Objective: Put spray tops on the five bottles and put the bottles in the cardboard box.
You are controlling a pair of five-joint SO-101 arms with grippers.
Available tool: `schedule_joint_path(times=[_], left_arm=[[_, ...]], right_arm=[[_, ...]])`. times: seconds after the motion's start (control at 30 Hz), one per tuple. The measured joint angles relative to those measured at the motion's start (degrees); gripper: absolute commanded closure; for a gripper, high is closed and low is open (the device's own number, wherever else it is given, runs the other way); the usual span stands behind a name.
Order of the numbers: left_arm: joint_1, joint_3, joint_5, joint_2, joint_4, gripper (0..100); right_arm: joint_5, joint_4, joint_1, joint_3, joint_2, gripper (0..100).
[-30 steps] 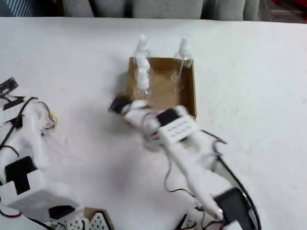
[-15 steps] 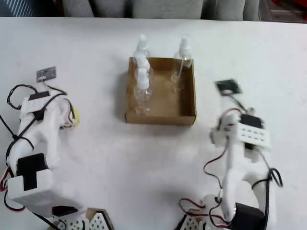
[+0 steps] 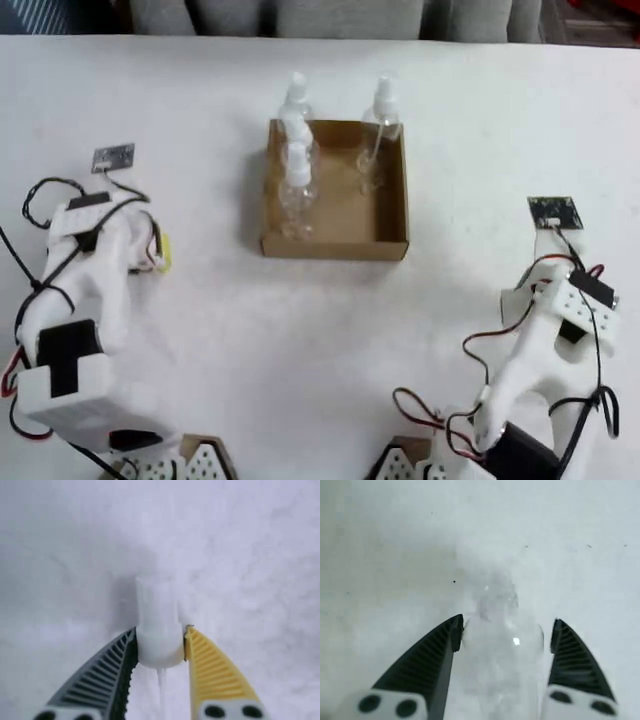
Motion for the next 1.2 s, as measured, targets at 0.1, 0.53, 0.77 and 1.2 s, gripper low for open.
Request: schedule_joint_path(times=[0.1,0.53,0.77,1.2], left_arm=[[0.0,0.0,0.0,0.0,0.0,87],[0.0,0.0,-2.5,0.0,0.0,87],[0.0,0.0,-2.5,0.0,0.0,87],[0.0,0.0,-3.0,0.0,0.0,87]], right_arm=[[3.8,0.0,0.3,0.0,0.0,71.2],[19.5,5.5,3.6,0.0,0.0,78.3],[20.4,5.6,3.6,0.2,0.0,78.2],[20.6,-0.3,3.6,4.8,-0.1,71.1]])
